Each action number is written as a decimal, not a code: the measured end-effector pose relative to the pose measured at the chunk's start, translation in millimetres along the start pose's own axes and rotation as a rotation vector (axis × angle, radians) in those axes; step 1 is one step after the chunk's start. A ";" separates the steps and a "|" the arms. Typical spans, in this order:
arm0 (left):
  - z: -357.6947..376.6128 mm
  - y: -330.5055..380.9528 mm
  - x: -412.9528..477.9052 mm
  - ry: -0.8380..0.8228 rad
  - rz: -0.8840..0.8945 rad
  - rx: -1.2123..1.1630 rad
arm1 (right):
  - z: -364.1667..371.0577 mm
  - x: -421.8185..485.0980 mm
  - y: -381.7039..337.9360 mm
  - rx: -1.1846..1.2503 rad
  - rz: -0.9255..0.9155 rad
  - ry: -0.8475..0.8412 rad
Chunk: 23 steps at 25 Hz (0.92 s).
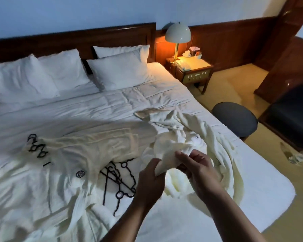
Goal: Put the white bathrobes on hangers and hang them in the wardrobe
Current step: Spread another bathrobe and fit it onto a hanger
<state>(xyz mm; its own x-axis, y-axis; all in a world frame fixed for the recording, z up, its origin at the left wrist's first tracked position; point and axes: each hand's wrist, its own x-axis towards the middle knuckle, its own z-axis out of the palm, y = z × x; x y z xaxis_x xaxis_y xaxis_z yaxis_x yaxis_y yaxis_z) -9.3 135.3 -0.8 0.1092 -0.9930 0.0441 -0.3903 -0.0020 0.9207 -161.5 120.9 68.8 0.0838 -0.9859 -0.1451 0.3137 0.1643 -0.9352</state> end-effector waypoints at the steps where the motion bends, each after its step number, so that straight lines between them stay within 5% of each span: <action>1: -27.1 14.8 -3.8 0.017 0.041 0.001 | 19.1 -6.5 -14.2 -0.033 -0.033 0.009; 7: -211.9 124.1 -49.0 0.228 0.591 0.131 | 146.3 -76.2 -92.5 -0.236 -0.323 0.059; 10: -313.8 177.7 -90.0 0.315 0.878 0.198 | 225.1 -144.6 -121.0 -0.273 -0.712 -0.031; 12: -365.5 200.2 -113.5 0.336 0.958 0.281 | 274.2 -171.0 -115.2 -0.530 -1.050 0.166; 14: -400.5 206.0 -129.3 0.333 0.968 0.375 | 304.8 -165.9 -96.9 -0.820 -1.180 0.479; 16: -435.3 193.3 -138.2 0.349 0.952 0.467 | 321.9 -151.0 -72.8 -0.959 -1.020 0.614; 18: -471.6 168.5 -142.5 0.302 0.876 0.629 | 328.1 -130.8 -47.8 -1.062 -0.953 0.557; 20: -504.7 138.7 -141.8 0.198 0.691 0.776 | 333.3 -115.9 -30.3 -1.049 -0.806 0.265; 23: -529.8 95.3 -137.6 0.077 0.331 0.693 | 340.8 -107.4 -25.0 -0.666 -0.194 -0.449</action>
<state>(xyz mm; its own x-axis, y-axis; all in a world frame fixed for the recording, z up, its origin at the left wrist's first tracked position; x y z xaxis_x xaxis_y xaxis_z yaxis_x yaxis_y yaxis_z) 422.8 334.1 286.3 -0.0595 -0.9439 0.3248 -0.8943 0.1949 0.4027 143.9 233.8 217.9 0.4999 -0.8647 0.0495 -0.2529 -0.2004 -0.9465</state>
